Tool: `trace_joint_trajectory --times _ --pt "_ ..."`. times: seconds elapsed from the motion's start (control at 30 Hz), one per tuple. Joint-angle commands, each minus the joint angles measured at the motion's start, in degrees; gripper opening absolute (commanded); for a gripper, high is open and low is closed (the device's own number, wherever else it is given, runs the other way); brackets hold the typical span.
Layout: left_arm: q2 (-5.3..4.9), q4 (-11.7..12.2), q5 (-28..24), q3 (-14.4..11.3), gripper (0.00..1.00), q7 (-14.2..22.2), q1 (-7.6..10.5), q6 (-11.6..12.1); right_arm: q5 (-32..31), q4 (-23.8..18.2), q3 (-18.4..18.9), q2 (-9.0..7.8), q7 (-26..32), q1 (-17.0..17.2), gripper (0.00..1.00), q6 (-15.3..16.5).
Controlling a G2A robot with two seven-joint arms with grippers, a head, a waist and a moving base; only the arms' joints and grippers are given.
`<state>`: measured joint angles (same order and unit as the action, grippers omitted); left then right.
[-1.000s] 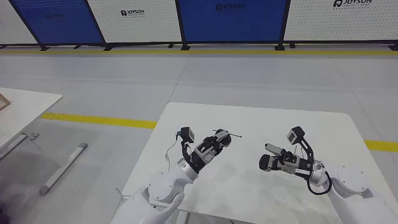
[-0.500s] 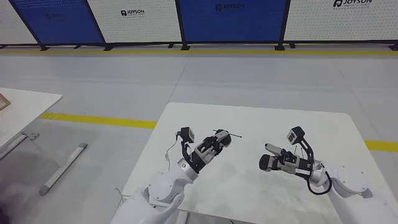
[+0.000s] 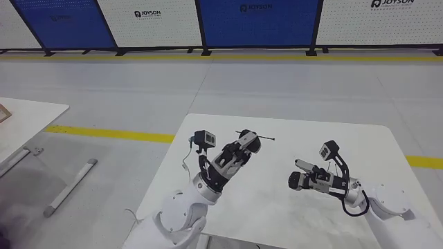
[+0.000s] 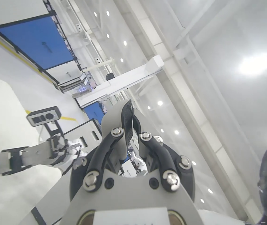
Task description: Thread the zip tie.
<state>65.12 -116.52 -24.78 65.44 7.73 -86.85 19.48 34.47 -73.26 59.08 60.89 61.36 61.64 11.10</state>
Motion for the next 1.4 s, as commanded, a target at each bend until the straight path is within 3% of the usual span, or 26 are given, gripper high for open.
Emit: trace_joint_trajectory --times 0.0,0.07,0.17,0.23,0.37,0.43,0.67,1.0,1.17,1.2,1.27,1.37 --pt "0.55 -1.5 -1.3 1.1 0.0 0.9 -0.94 0.0 0.0 0.0 0.0 0.0 0.0 0.0 1.0 0.0" --pt "1.18 -2.8 -1.5 2.0 0.0 1.5 -1.74 0.0 0.0 0.0 0.0 0.0 0.0 0.0 1.0 0.0" --pt "2.27 -2.9 -1.5 3.2 0.0 2.9 -3.0 0.0 0.0 0.0 0.0 0.0 0.0 0.0 1.0 0.0" --pt "2.88 -1.9 -0.6 3.7 0.0 3.9 -3.4 0.0 0.0 0.0 0.0 0.0 0.0 0.0 1.0 0.0" --pt "3.54 2.5 2.9 2.8 0.0 4.4 -3.4 0.0 0.0 0.0 0.0 0.0 0.0 0.0 1.0 0.0" --pt "3.64 4.2 4.9 2.3 0.0 4.0 -3.07 -0.2 0.0 0.0 0.0 0.0 0.0 0.0 1.0 0.0" --pt "3.69 7.8 13.4 0.0 0.0 3.6 -1.41 -8.0 0.0 0.0 0.0 0.0 0.0 0.0 1.0 0.0" --pt "3.39 11.5 18.8 0.0 0.0 3.6 -1.91 -11.5 0.0 0.0 0.0 0.0 0.0 0.0 1.0 0.0" --pt "3.35 11.9 22.0 -0.8 0.0 3.5 -1.75 -12.5 0.0 0.0 0.0 0.0 0.0 0.0 1.0 0.0" --pt "3.4 11.8 21.7 -1.0 0.0 3.3 -1.71 -12.2 0.0 0.0 0.0 0.0 0.0 0.0 1.0 0.0" --pt "3.63 10.8 17.1 -0.9 0.0 2.9 -1.68 -9.1 0.0 0.0 0.0 0.0 0.0 0.0 1.0 0.0" --pt "3.63 10.8 17.1 -0.9 0.0 2.9 -1.68 -9.1 0.0 0.0 0.0 0.0 0.0 0.0 1.0 0.0"
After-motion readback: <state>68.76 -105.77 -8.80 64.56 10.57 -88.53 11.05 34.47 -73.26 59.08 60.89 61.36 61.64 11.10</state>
